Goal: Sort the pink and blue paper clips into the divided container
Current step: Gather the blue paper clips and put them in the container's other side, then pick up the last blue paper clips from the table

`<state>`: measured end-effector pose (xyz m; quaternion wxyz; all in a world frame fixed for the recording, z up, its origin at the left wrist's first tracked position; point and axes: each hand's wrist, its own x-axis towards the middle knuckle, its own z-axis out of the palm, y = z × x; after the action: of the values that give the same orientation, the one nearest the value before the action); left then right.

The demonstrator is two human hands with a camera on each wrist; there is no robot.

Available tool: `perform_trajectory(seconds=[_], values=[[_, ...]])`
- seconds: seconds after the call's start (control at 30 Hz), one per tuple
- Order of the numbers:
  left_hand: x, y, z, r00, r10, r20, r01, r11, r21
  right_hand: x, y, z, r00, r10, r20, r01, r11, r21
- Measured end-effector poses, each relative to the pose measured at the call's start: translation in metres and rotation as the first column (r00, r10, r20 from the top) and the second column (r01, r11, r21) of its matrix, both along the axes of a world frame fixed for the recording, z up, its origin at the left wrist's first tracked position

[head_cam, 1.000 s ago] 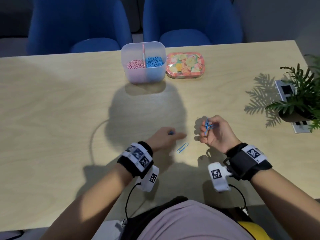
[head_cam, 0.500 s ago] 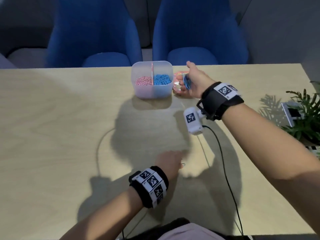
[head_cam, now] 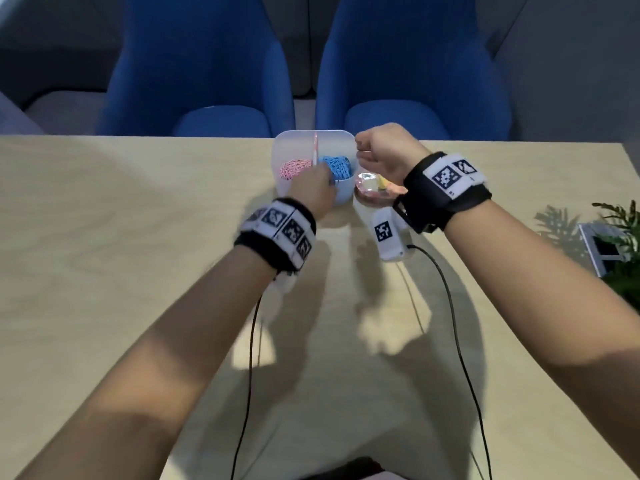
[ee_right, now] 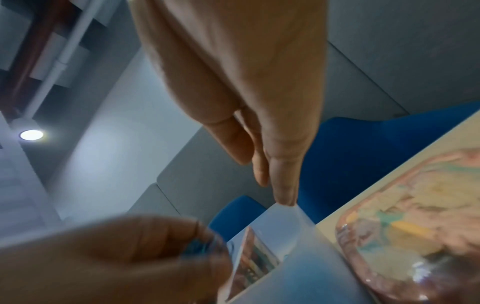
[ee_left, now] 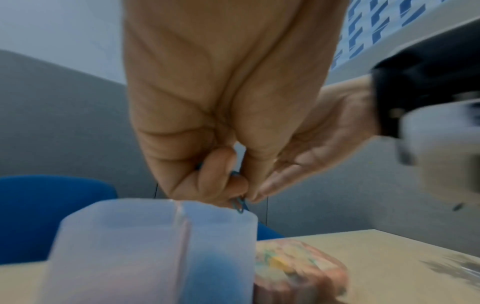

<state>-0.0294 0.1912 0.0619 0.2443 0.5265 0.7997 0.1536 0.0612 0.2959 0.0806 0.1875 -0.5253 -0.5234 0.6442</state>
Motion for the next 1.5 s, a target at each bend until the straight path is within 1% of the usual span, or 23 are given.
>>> perform_trajectory(seconds=[0.07,0.13,0.27,0.33,0.4,0.43,0.5,0.57,0.6,0.63,0.67,0.73,0.83,0.87,0.93,1.07,1.1,1.17,1.2,1.27,1.3,1.37,1.5], values=[[-0.002,0.031,0.007,0.997,0.031,-0.074,-0.029,0.999,0.019,0.017,-0.007,0.000,0.999,-0.027,-0.033,0.027,1.000,-0.004],[-0.005,0.055,0.013,0.993,0.058,-0.098,-0.059,0.998,-0.006,0.035,-0.012,-0.001,1.000,-0.020,-0.009,0.020,1.000,0.001],[-0.014,0.082,0.016,0.993,0.112,-0.040,-0.114,0.991,-0.073,0.065,-0.003,-0.011,0.990,-0.073,0.119,0.063,0.994,0.085],[-0.022,0.083,0.014,0.987,0.161,0.010,-0.160,0.987,-0.015,0.076,0.006,-0.019,0.972,-0.120,0.200,0.090,0.984,0.154],[-0.035,0.079,0.013,0.965,0.242,0.097,-0.250,0.964,0.086,0.085,0.017,-0.034,0.938,-0.184,0.294,0.115,0.964,0.238],[-0.043,0.074,0.012,0.953,0.280,0.115,-0.294,0.946,0.133,0.089,0.020,-0.041,0.910,-0.208,0.360,0.109,0.955,0.274],[-0.059,0.058,0.006,0.946,0.321,0.052,-0.325,0.926,0.195,0.095,0.024,-0.056,0.816,-0.222,0.533,0.040,0.943,0.332],[-0.072,0.037,-0.007,0.938,0.342,-0.051,-0.324,0.921,0.216,0.099,0.022,-0.068,0.693,-0.185,0.697,-0.044,0.954,0.297],[-0.076,0.026,-0.014,0.934,0.348,-0.075,-0.326,0.920,0.217,0.100,0.021,-0.072,0.647,-0.164,0.745,-0.064,0.961,0.268],[-0.078,0.018,-0.024,0.935,0.346,-0.073,-0.326,0.924,0.202,0.099,0.021,-0.077,0.632,-0.142,0.762,-0.064,0.970,0.234],[-0.078,0.012,-0.032,0.942,0.331,-0.055,-0.318,0.933,0.169,0.097,0.020,-0.079,0.644,-0.131,0.753,-0.046,0.977,0.209],[-0.079,0.008,-0.045,0.955,0.294,0.032,-0.295,0.953,0.065,0.093,0.023,-0.085,0.719,-0.125,0.683,0.044,0.990,0.135],[-0.078,0.006,-0.047,0.941,0.292,0.171,-0.296,0.955,-0.006,0.091,0.030,-0.093,0.803,-0.235,0.547,0.203,0.972,0.120],[-0.078,0.005,-0.047,0.937,0.295,0.185,-0.298,0.954,-0.012,0.091,0.032,-0.097,0.813,-0.279,0.512,0.254,0.960,0.120],[-0.078,0.002,-0.048,0.941,0.295,0.167,-0.294,0.955,-0.030,0.091,0.027,-0.091,0.826,-0.358,0.434,0.343,0.932,0.117],[-0.077,-0.007,-0.048,0.962,0.255,0.094,-0.251,0.967,-0.050,0.093,0.013,-0.071,0.866,-0.429,0.256,0.411,0.903,0.121],[-0.075,-0.009,-0.048,0.964,0.250,0.091,-0.247,0.968,-0.046,0.097,0.009,-0.064,0.866,-0.444,0.230,0.422,0.896,0.139],[-0.070,-0.017,-0.048,0.967,0.242,0.084,-0.241,0.970,-0.026,0.104,0.000,-0.050,0.847,-0.509,0.154,0.462,0.848,0.261],[-0.067,-0.022,-0.048,0.970,0.229,0.078,-0.229,0.973,-0.012,0.108,-0.007,-0.042,0.837,-0.540,0.087,0.490,0.811,0.321],[-0.060,-0.031,-0.050,0.975,0.206,0.081,-0.207,0.978,0.013,0.111,-0.023,-0.026,0.832,-0.552,-0.062,0.534,0.764,0.362],[-0.056,-0.036,-0.050,0.975,0.201,0.089,-0.204,0.979,0.021,0.108,-0.032,-0.020,0.835,-0.536,-0.124,0.543,0.768,0.340],[-0.048,-0.045,-0.051,0.976,0.200,0.091,-0.205,0.978,0.042,0.096,-0.048,-0.014,0.857,-0.482,-0.182,0.515,0.811,0.276],[-0.033,-0.059,-0.051,0.972,0.205,0.114,-0.215,0.972,0.090,0.061,-0.069,-0.021,0.902,-0.404,-0.154,0.430,0.876,0.218]])
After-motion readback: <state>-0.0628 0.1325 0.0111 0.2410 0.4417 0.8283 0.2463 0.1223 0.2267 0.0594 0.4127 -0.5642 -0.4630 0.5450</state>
